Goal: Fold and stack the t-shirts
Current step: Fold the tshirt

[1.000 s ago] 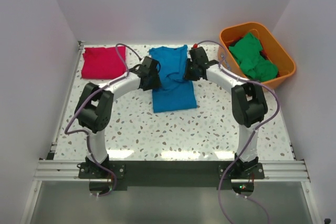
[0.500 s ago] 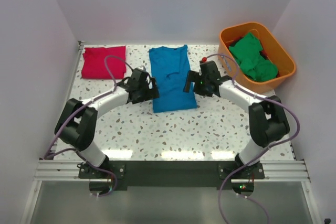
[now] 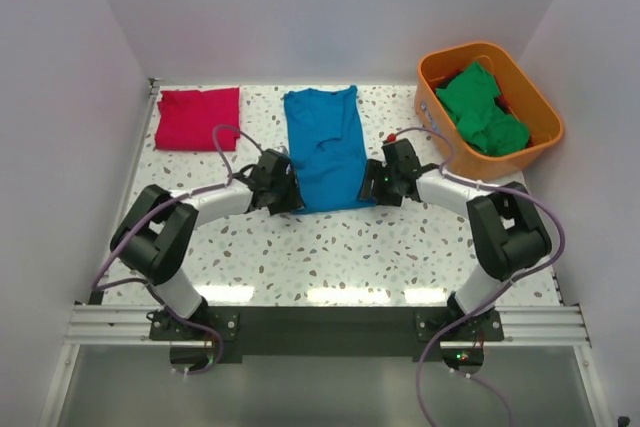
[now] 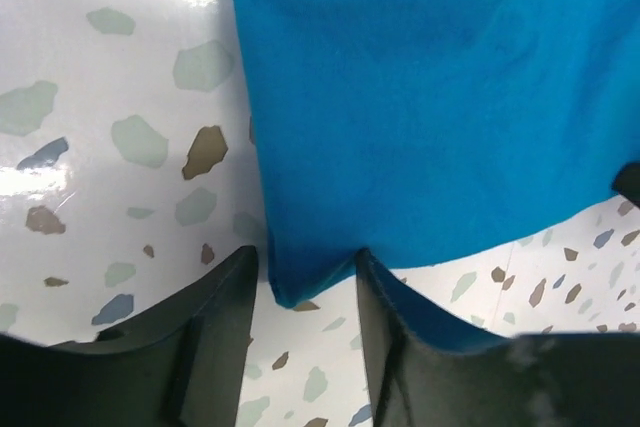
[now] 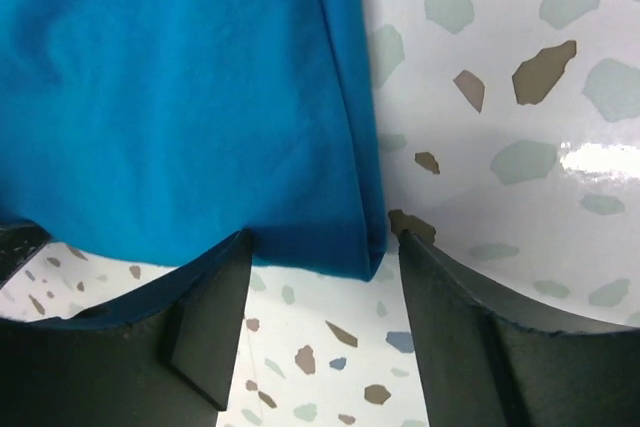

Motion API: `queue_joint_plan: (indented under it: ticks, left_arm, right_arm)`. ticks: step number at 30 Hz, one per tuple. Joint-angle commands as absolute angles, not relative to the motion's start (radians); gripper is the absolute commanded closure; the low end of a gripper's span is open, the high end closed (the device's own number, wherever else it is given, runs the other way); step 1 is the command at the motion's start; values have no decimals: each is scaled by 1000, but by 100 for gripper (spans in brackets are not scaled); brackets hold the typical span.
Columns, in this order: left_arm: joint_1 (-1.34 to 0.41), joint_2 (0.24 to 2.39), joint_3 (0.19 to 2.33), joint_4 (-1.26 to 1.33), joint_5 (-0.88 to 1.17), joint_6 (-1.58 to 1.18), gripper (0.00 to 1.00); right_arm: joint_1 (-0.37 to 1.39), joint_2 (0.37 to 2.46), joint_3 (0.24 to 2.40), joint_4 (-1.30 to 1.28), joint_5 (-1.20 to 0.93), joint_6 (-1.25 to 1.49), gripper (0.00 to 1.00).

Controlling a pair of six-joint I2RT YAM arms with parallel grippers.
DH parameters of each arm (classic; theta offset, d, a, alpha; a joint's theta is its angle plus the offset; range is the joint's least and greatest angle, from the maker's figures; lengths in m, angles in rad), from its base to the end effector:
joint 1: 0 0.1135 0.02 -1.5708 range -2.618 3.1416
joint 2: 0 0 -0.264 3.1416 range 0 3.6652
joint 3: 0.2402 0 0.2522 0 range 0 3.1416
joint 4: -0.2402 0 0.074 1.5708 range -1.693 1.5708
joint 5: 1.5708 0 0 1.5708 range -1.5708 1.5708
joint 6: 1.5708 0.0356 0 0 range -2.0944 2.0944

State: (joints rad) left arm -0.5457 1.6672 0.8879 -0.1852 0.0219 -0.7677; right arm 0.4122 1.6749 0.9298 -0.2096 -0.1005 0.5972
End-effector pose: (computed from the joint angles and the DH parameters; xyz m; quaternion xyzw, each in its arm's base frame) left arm 0.2768 -0.1690 0.1567 -0.1025 0.9488 -0.1905 0.2300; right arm 0.3022 0.1360 0.1648 0.0728 0.9491 0.1883 0.2419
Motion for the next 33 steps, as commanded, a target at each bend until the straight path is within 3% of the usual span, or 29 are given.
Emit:
queue_joint_plan:
  ticks: [1, 3, 4, 7, 12, 19, 25, 33]
  left_arm:
    - [-551, 1707, 888, -137, 40, -776, 55]
    - [-557, 1713, 891, -138, 48, -781, 64]
    - [-566, 1715, 894, -137, 49, -779, 70]
    - [-587, 1704, 900, -153, 28, -785, 100]
    - [-630, 1622, 832, -195, 3, -791, 100]
    - [-761, 1262, 625, -204, 58, -867, 100]
    - [-818, 1077, 638, -253, 95, -885, 100]
    - [-802, 1144, 857, -342, -75, -810, 100]
  right_arm:
    - [410, 1710, 922, -146, -126, 617, 46]
    - [410, 1712, 911, -132, -140, 627, 55]
    - [411, 1712, 907, -127, -147, 633, 64]
    - [410, 1686, 902, -127, -166, 643, 83]
    - [410, 1553, 846, -205, -149, 646, 100]
    - [411, 1168, 631, -395, -149, 653, 100]
    - [411, 864, 621, -581, -164, 652, 100]
    - [410, 1012, 894, -520, -100, 623, 100]
